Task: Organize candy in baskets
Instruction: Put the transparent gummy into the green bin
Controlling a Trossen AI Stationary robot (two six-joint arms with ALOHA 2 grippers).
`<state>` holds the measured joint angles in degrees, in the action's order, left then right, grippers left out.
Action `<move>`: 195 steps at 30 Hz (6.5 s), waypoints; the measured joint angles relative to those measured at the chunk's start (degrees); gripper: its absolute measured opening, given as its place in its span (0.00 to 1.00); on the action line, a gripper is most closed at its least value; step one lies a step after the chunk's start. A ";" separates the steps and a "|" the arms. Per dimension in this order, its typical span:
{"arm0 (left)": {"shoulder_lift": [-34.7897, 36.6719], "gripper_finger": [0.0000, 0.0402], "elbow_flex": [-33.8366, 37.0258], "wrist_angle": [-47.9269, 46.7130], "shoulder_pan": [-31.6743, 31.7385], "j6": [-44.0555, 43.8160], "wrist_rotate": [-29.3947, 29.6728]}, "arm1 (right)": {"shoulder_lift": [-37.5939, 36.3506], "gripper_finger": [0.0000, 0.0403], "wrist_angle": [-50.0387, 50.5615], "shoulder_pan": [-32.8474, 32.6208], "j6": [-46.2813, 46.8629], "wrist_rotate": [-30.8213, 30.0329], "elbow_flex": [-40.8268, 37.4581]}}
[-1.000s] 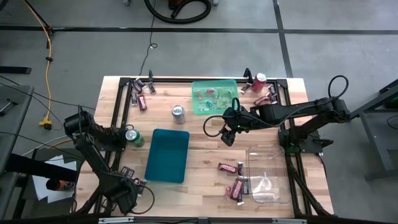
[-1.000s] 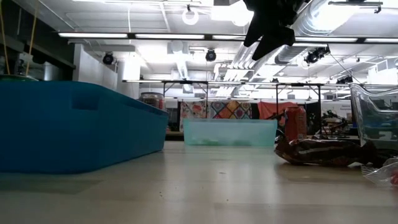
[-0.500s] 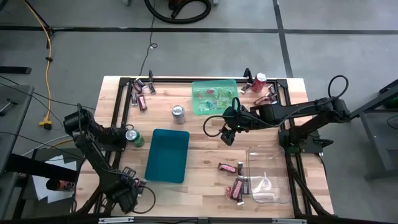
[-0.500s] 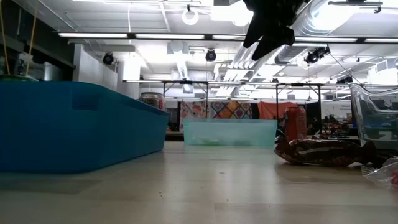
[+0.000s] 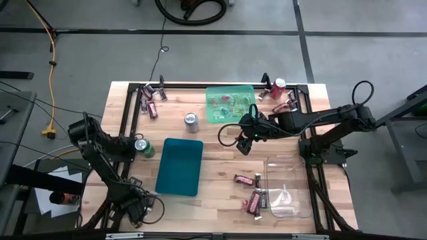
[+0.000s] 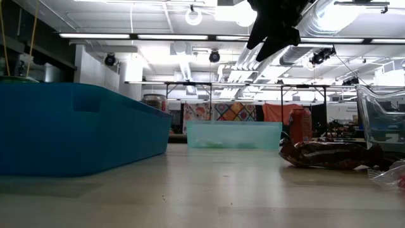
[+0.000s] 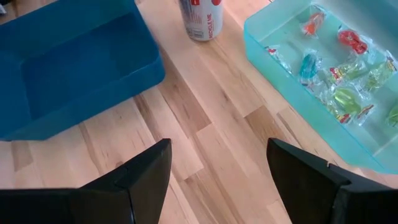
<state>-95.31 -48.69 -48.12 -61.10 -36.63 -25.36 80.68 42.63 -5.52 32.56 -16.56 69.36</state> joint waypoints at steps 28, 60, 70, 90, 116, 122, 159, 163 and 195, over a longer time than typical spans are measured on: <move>2.34 0.01 -0.96 3.89 0.79 -2.76 0.46 | 0.00 0.64 0.00 0.00 -0.58 0.00 0.00; 7.87 0.56 -0.81 6.25 1.13 -21.29 3.45 | 0.02 0.64 0.23 0.00 -2.16 -0.02 -0.02; 4.16 0.60 -0.76 7.90 -0.43 -24.80 3.43 | 0.02 0.64 0.87 0.00 -3.02 -0.10 -0.02; 1.98 0.04 -0.72 9.18 -1.25 -24.23 0.43 | 0.02 0.64 1.82 0.02 -3.36 -1.55 -0.02; 18.21 0.00 -7.72 36.75 60.79 20.74 35.17 | -12.73 0.64 -6.36 0.02 1.64 -6.61 -0.07; 6.99 0.00 -12.72 39.93 76.46 24.84 35.57 | -15.16 0.64 -7.37 0.03 3.61 -13.86 -0.04; 1.19 0.56 -35.44 16.68 77.60 20.71 19.52 | -15.41 0.64 -1.67 0.02 4.68 -15.90 0.00; 10.55 0.56 -25.72 27.24 71.19 15.45 24.31 | -15.41 0.64 -0.72 0.00 4.70 -14.71 0.00; 31.93 0.56 -8.15 41.92 56.15 8.36 45.70 | 11.73 0.64 -1.85 -17.87 2.08 15.80 -1.20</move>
<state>-63.37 -56.84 -6.20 -4.95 -28.27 20.34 92.42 40.79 -23.39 34.63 -0.75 68.16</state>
